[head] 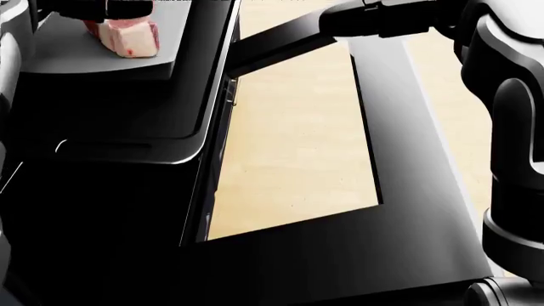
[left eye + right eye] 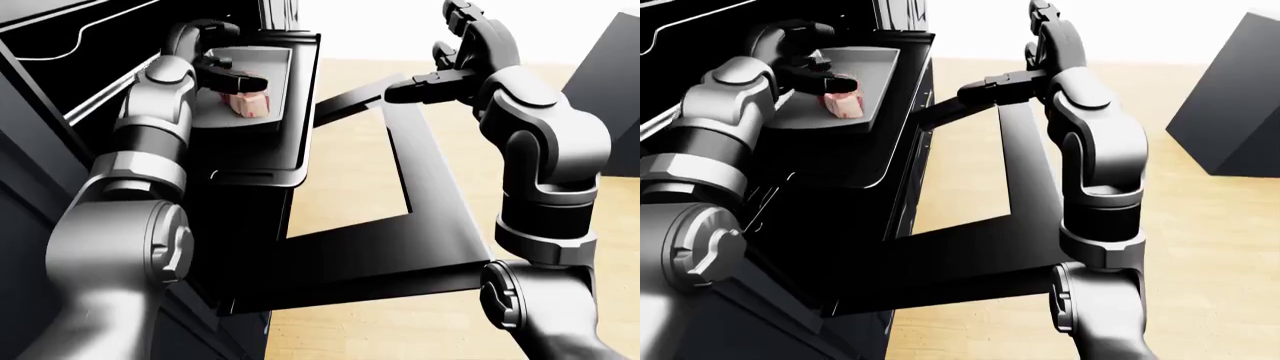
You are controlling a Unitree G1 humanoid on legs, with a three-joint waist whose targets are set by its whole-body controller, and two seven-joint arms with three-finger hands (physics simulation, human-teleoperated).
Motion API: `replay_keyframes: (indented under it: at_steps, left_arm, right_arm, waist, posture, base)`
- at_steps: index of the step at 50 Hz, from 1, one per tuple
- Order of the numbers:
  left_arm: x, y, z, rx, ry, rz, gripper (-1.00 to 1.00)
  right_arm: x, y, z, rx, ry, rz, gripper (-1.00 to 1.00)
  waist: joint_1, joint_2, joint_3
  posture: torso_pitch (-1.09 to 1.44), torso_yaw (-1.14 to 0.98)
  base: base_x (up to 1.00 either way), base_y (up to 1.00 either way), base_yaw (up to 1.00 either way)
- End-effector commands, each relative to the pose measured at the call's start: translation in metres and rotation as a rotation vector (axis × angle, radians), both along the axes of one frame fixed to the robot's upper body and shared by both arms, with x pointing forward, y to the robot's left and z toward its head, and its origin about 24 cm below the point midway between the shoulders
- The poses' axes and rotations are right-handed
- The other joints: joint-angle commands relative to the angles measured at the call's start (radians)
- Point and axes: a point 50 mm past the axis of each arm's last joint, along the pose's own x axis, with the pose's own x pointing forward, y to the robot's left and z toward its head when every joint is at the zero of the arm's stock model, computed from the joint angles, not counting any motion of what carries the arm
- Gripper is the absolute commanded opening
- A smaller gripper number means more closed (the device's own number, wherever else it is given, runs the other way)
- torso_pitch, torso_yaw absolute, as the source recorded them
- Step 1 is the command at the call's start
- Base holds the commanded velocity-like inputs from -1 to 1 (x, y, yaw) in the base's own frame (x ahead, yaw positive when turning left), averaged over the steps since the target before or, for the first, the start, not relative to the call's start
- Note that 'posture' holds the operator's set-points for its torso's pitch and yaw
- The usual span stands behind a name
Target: Place the steak on the top rack of the oven.
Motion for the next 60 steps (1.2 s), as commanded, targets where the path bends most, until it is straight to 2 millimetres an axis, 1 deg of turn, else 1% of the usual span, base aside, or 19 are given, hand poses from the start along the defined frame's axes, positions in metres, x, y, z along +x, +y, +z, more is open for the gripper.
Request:
replay_keyframes:
  at_steps: [1,2,3,6,11,16,19,24,29,35,40,45,47,48,50,56,60]
  left_arm:
    - [-0.004,-0.003,0.034,0.008,-0.13,-0.012,0.84]
    - [-0.004,-0.003,0.033,0.008,-0.13,-0.011,0.88]
    - [-0.004,-0.002,0.033,0.008,-0.129,-0.008,0.99]
    - [-0.004,-0.002,0.035,0.009,-0.132,-0.008,1.0]
    - [-0.004,-0.004,0.033,0.007,-0.131,-0.01,1.0]
    - [-0.005,-0.006,0.04,0.004,-0.141,-0.025,1.0]
    - [-0.006,-0.008,0.043,-0.003,-0.145,-0.038,1.0]
    - [-0.009,-0.013,0.053,-0.049,-0.156,-0.071,1.0]
    - [-0.013,-0.014,0.06,-0.037,-0.156,-0.075,1.0]
    - [-0.017,-0.021,0.066,-0.059,-0.157,-0.098,1.0]
    - [-0.022,-0.027,0.075,-0.096,-0.184,-0.104,1.0]
    - [-0.027,-0.03,0.083,-0.139,-0.257,-0.087,1.0]
    - [-0.028,-0.032,0.082,-0.134,-0.261,-0.085,1.0]
    - [-0.03,-0.036,0.083,-0.14,-0.291,-0.119,1.0]
    - [-0.032,-0.036,0.083,-0.134,-0.285,-0.103,1.0]
    - [-0.038,-0.032,0.088,-0.162,-0.339,-0.077,1.0]
    - [-0.038,-0.031,0.085,-0.177,-0.36,-0.069,1.0]
  right_arm:
    - [-0.007,0.0,0.022,-0.001,-0.104,0.002,1.0]
    - [-0.007,0.0,0.022,-0.001,-0.104,0.002,1.0]
    - [-0.006,0.0,0.021,-0.001,-0.103,0.002,1.0]
    - [-0.006,0.001,0.023,-0.001,-0.105,0.004,1.0]
    - [-0.006,0.0,0.02,0.001,-0.103,0.002,1.0]
    - [-0.006,0.001,0.02,0.002,-0.102,0.004,1.0]
    - [-0.005,0.002,0.023,0.0,-0.105,0.005,1.0]
    - [-0.004,0.005,0.034,-0.01,-0.117,0.003,1.0]
    - [0.002,0.005,0.042,-0.018,-0.119,-0.004,1.0]
    - [0.013,0.006,0.06,-0.028,-0.131,-0.009,1.0]
    - [0.023,0.008,0.077,-0.037,-0.146,-0.016,1.0]
    - [0.027,0.008,0.084,-0.045,-0.162,-0.019,1.0]
    - [0.027,0.008,0.09,-0.049,-0.171,-0.025,1.0]
    - [0.027,0.008,0.093,-0.049,-0.175,-0.025,1.0]
    - [0.027,0.009,0.097,-0.061,-0.183,-0.029,1.0]
    - [0.028,0.014,0.103,-0.086,-0.204,-0.025,1.0]
    - [0.028,0.017,0.108,-0.108,-0.214,-0.028,1.0]
  waist:
    - [0.0,0.003,-0.035]
    - [0.0,0.003,-0.035]
    - [0.0,0.003,-0.035]
    - [0.0,0.004,-0.036]
    - [0.001,0.005,-0.037]
    - [0.001,0.004,-0.037]
    - [0.001,0.004,-0.037]
    - [0.0,0.005,-0.034]
    - [-0.001,0.007,-0.033]
    - [-0.003,0.009,-0.031]
    - [-0.005,0.011,-0.03]
    - [-0.006,0.011,-0.026]
    - [-0.006,0.011,-0.026]
    - [-0.006,0.012,-0.026]
    - [-0.006,0.012,-0.025]
    - [-0.006,0.014,-0.022]
    - [-0.007,0.015,-0.021]
  posture:
    - [0.0,0.0]
    - [0.0,0.0]
    - [0.0,0.0]
    - [0.0,0.0]
    - [0.0,0.0]
    - [0.0,0.0]
    - [0.0,0.0]
    - [0.0,0.0]
    - [0.0,0.0]
    - [0.0,0.0]
    - [0.0,0.0]
    - [0.0,0.0]
    - [0.0,0.0]
    - [0.0,0.0]
    - [0.0,0.0]
    - [0.0,0.0]
    - [0.0,0.0]
  base:
    - [0.0,0.0,0.0]
    - [0.0,0.0,0.0]
    - [0.0,0.0,0.0]
    - [0.0,0.0,0.0]
    - [0.0,0.0,0.0]
    - [0.0,0.0,0.0]
    - [0.0,0.0,0.0]
    - [0.0,0.0,0.0]
    - [0.0,0.0,0.0]
    - [0.0,0.0,0.0]
    - [0.0,0.0,0.0]
    - [0.0,0.0,0.0]
    - [0.0,0.0,0.0]
    - [0.0,0.0,0.0]
    - [0.0,0.0,0.0]
    - [0.0,0.0,0.0]
    - [0.0,0.0,0.0]
